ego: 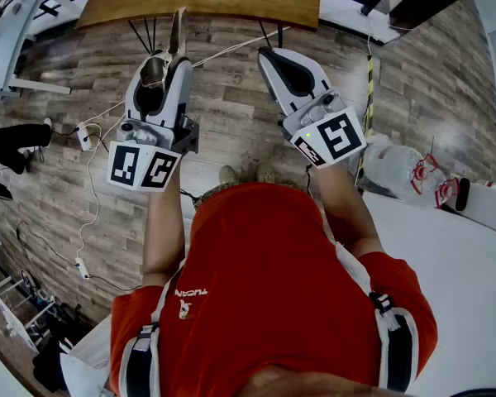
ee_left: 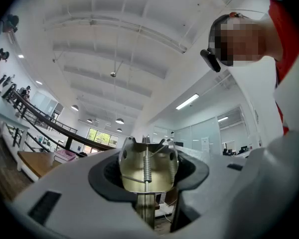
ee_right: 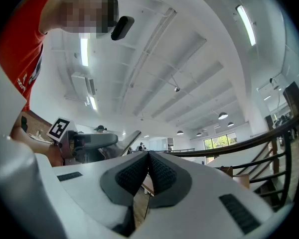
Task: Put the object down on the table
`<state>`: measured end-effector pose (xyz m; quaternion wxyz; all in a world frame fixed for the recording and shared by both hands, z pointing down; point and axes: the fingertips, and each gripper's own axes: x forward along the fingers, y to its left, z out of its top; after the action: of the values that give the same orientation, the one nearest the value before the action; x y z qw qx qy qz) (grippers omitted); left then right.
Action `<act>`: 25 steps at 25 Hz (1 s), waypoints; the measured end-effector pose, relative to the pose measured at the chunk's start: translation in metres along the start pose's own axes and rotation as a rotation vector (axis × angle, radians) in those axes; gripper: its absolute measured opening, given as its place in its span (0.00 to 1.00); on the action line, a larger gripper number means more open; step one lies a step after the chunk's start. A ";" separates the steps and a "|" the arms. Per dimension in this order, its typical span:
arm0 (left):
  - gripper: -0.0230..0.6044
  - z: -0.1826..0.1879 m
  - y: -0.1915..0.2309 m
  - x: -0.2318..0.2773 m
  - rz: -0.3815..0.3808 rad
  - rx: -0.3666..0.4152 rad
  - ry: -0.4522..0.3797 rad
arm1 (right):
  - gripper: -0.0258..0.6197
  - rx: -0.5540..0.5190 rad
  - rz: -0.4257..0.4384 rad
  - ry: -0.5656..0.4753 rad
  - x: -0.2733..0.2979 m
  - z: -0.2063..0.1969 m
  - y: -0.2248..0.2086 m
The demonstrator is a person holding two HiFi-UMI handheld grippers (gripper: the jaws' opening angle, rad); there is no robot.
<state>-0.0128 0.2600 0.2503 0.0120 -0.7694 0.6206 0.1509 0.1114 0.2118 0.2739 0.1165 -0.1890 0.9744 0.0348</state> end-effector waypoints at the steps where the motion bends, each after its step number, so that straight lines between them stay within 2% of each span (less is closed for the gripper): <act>1: 0.36 0.000 0.000 0.001 0.001 -0.001 0.000 | 0.08 -0.001 0.004 0.001 0.000 0.000 -0.001; 15: 0.36 -0.019 -0.005 0.026 0.063 0.000 -0.001 | 0.08 0.054 0.062 0.014 -0.008 -0.014 -0.034; 25: 0.36 -0.036 0.045 0.071 0.061 -0.002 0.021 | 0.08 0.055 0.043 0.023 0.038 -0.036 -0.073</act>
<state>-0.0351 0.1751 0.2751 -0.0001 -0.7515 0.6438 0.1439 0.0973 0.1262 0.2976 0.1096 -0.1651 0.9801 0.0085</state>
